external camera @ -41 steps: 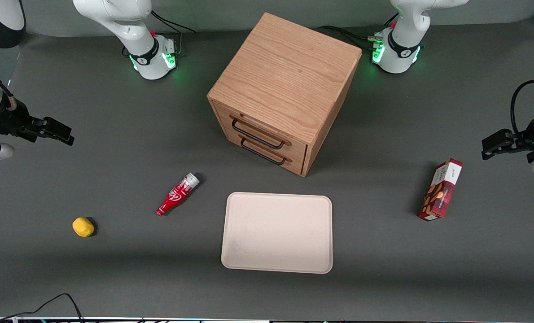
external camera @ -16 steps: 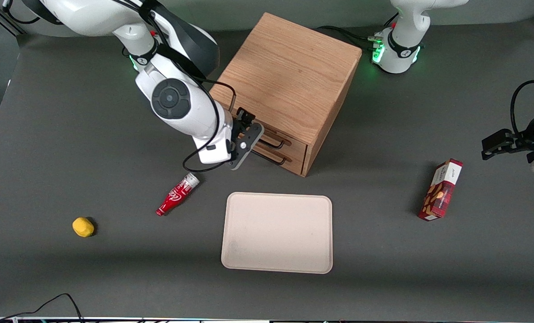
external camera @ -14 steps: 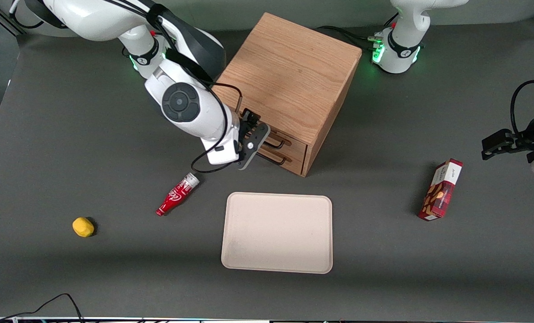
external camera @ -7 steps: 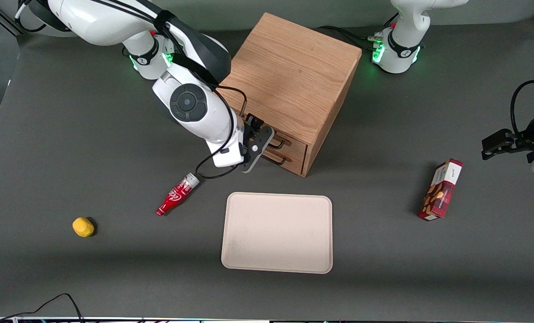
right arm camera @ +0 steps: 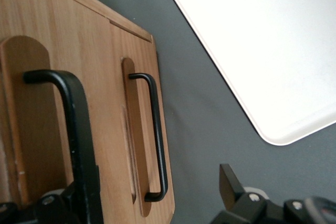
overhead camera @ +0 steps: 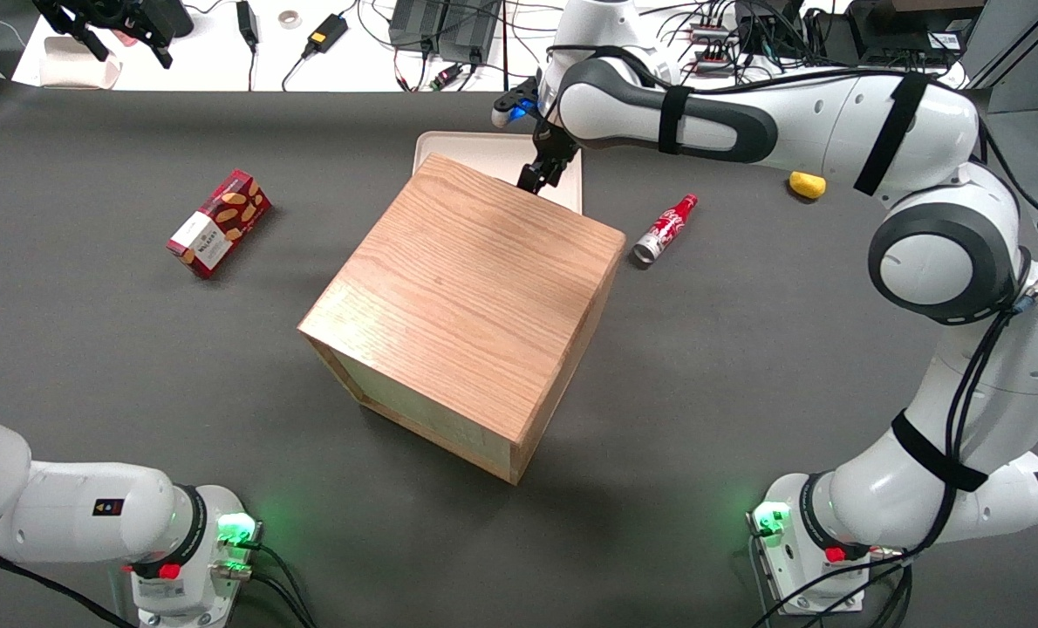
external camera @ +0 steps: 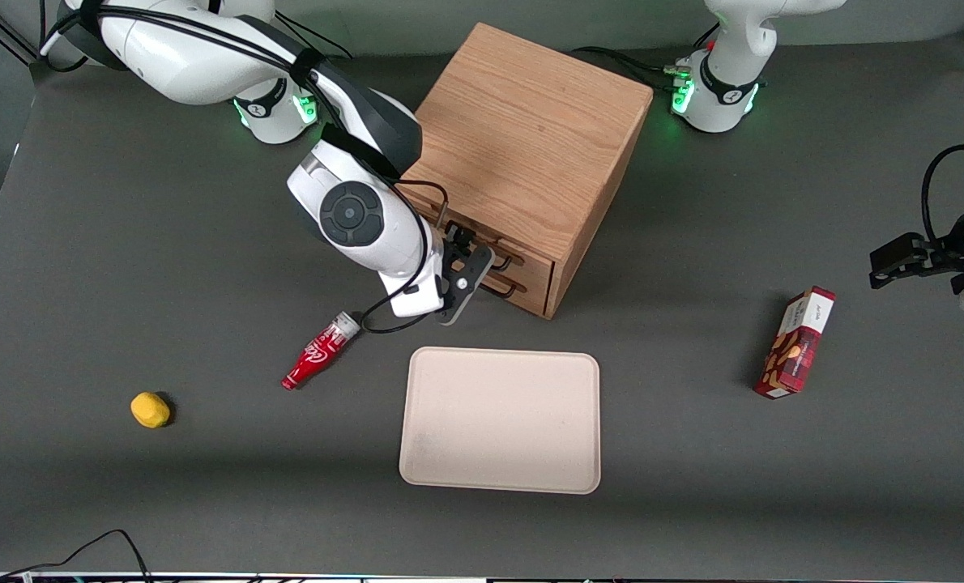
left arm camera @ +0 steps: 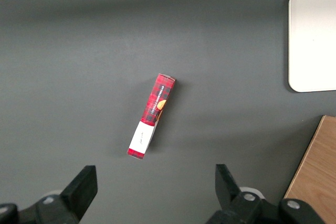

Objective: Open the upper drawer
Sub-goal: 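Pull the upper drawer handle outward with the right gripper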

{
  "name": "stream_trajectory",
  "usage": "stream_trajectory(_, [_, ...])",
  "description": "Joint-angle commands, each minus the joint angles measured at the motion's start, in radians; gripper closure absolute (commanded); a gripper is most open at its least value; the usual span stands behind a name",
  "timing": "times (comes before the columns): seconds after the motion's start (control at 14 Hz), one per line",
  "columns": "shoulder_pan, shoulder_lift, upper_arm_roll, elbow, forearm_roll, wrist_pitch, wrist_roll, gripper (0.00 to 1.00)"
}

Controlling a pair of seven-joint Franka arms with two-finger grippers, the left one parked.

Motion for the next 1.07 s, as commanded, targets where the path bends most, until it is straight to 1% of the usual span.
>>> stream_trajectory(0.0, [0.007, -0.003, -0.067, 0.014, -0.02, 0.022, -0.06, 0.0])
stream_trajectory(0.29, [0.009, 0.0, -0.188, 0.085, -0.02, 0.037, -0.173, 0.0])
stream_trajectory(0.57, [0.013, 0.012, -0.28, 0.097, -0.02, 0.156, -0.207, 0.0])
stream_trajectory(0.71, [0.026, 0.024, -0.3, 0.099, -0.019, 0.192, -0.206, 0.0])
stream_trajectory(1.0, [0.024, 0.026, -0.309, 0.12, -0.014, 0.198, -0.203, 0.0])
